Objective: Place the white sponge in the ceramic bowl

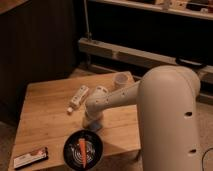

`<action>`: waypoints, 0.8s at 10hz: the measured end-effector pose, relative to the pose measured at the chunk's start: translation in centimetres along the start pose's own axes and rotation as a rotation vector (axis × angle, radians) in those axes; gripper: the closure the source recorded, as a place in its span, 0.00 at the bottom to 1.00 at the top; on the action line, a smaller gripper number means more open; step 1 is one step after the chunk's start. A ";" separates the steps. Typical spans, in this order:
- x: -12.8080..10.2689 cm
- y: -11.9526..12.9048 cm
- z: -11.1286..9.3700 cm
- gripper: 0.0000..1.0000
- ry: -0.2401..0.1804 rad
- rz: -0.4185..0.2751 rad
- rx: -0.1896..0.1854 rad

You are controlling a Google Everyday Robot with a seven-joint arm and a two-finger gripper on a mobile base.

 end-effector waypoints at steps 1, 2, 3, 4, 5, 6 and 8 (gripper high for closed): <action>0.0 -0.2 -0.3 0.82 0.000 0.003 0.003; 0.2 -0.1 -0.5 0.92 0.004 0.001 0.002; 0.3 -0.1 -0.6 0.96 0.005 0.001 0.000; 0.4 0.0 -0.7 1.00 0.008 0.001 0.001; 0.4 -0.1 -0.8 1.00 0.008 0.000 0.001; 0.4 0.0 -0.8 1.00 0.008 0.000 0.001; 0.3 0.0 -0.8 1.00 0.007 -0.001 0.000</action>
